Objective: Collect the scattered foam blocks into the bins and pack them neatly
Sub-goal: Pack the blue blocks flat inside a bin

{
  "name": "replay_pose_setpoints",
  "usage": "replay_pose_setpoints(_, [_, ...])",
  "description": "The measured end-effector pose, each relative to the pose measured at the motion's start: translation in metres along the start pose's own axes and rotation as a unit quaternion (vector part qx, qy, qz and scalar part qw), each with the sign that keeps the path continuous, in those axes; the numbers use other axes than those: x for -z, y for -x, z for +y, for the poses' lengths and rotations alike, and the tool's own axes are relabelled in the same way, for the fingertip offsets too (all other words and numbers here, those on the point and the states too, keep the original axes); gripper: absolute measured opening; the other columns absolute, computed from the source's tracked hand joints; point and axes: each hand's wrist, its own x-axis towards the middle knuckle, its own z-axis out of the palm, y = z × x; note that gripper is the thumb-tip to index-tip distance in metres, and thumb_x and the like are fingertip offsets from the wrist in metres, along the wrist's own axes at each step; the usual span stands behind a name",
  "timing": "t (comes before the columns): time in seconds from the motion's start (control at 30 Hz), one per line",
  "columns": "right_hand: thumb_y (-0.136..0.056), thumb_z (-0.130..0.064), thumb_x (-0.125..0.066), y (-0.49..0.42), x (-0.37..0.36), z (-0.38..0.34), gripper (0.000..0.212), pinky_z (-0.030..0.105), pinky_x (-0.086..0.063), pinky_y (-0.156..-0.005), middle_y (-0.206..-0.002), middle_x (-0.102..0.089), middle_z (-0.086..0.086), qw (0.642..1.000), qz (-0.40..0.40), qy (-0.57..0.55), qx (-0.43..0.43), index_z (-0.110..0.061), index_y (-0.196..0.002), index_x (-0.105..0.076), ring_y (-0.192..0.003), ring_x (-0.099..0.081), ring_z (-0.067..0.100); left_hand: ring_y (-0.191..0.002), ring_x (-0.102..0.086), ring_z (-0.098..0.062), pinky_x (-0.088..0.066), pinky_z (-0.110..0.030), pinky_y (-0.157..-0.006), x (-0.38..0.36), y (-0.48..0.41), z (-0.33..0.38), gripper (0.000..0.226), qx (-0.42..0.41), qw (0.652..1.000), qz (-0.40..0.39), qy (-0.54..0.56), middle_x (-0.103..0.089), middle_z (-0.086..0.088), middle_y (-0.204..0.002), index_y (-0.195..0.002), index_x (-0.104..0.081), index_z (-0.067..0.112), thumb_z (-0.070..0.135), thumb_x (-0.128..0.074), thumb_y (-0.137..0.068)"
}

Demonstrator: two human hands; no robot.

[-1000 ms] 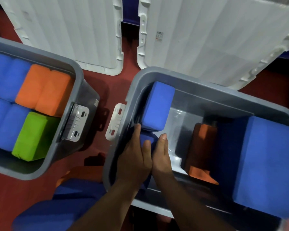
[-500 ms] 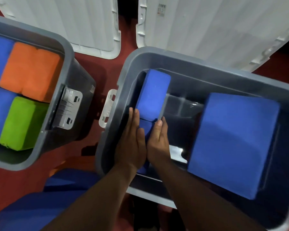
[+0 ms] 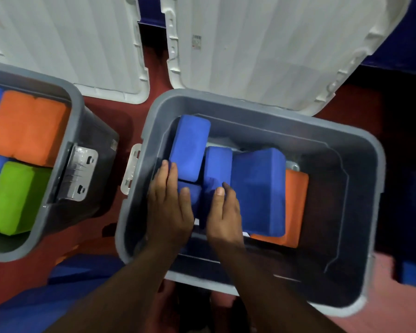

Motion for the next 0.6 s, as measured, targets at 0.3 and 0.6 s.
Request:
replay_pose_setpoints(0.3, [-0.109, -0.040, -0.031, -0.010, 0.069, 0.048, 0.049, 0.028, -0.028, -0.102, -0.140, -0.051, 0.017, 0.994, 0.094, 0.040, -0.046, -0.010, -0.142, -0.050, -0.129, -0.044, 0.033, -0.132, -0.051, -0.031, -0.030, -0.025, -0.118, -0.036, 0.034, 0.050, 0.061, -0.061, 0.993, -0.086, 0.053, -0.051, -0.020, -0.144, -0.141, -0.054, 0.000, 0.044, -0.026, -0.109])
replay_pose_setpoints(0.6, [-0.108, -0.048, -0.025, -0.036, 0.072, 0.083, 0.056, 0.036, -0.036, -0.110, -0.145, -0.053, 0.015, 0.996, 0.003, -0.005, -0.092, -0.016, -0.149, -0.045, -0.134, -0.049, 0.032, -0.147, -0.035, -0.034, -0.028, -0.046, -0.121, -0.100, 0.047, 0.054, 0.067, 0.036, 0.995, -0.089, 0.037, -0.038, -0.021, -0.157, -0.144, -0.053, 0.004, 0.051, -0.023, -0.106])
